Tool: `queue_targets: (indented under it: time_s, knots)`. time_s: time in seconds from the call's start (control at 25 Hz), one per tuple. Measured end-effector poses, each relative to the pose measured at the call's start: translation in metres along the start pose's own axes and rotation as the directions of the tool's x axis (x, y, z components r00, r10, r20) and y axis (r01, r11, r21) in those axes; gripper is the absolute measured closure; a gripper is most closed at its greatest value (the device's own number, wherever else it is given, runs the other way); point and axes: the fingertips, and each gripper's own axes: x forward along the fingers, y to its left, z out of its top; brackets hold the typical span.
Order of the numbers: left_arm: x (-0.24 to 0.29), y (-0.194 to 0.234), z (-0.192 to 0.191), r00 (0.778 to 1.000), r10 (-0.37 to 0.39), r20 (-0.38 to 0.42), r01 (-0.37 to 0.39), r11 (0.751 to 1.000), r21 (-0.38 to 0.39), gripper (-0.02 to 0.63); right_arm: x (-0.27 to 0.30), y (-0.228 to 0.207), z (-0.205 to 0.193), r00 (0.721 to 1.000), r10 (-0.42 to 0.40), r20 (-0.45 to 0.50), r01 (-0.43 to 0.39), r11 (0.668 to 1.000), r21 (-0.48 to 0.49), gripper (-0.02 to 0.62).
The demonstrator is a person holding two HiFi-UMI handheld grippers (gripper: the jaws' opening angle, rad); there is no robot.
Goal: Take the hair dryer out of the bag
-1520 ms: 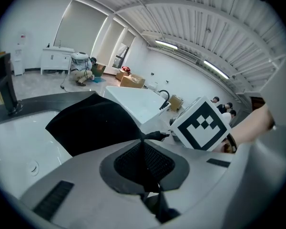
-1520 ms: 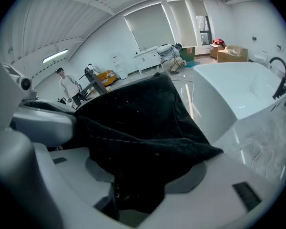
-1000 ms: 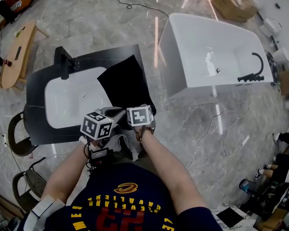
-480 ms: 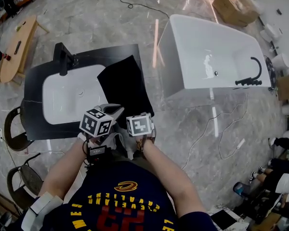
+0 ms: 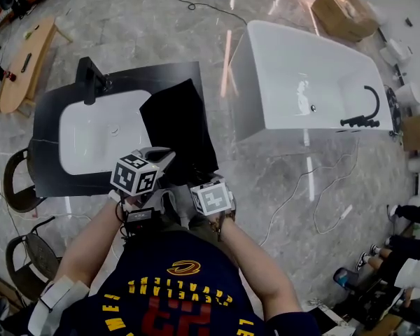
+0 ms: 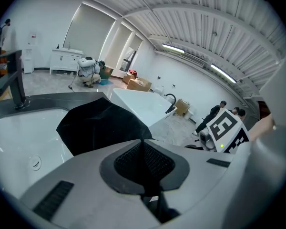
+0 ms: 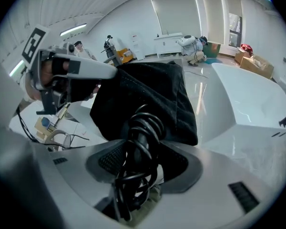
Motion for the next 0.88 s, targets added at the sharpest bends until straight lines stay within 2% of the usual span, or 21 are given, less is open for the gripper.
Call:
queue_targets:
  time_s: [0.2,0.4,0.88]
  knots:
    - [0.000,0.000,-0.001,1.000,0.012,-0.003,-0.012,1.000,0.000,0.588,-0.012,0.004,-0.022,0.999,0.051,-0.013,-0.051,0.998,-0.042,0.376]
    - [0.004,0.000,-0.006,1.000,0.016,-0.016,-0.016,1.000,-0.005,0.588,-0.021,0.006,-0.034,0.993,0.115,0.005,-0.115,0.993,0.008,0.377]
    - [0.010,0.003,-0.011,0.998,0.047,-0.033,-0.047,0.999,-0.015,0.588,-0.050,-0.003,-0.066,0.981,0.193,0.019,-0.194,0.980,0.055,0.379]
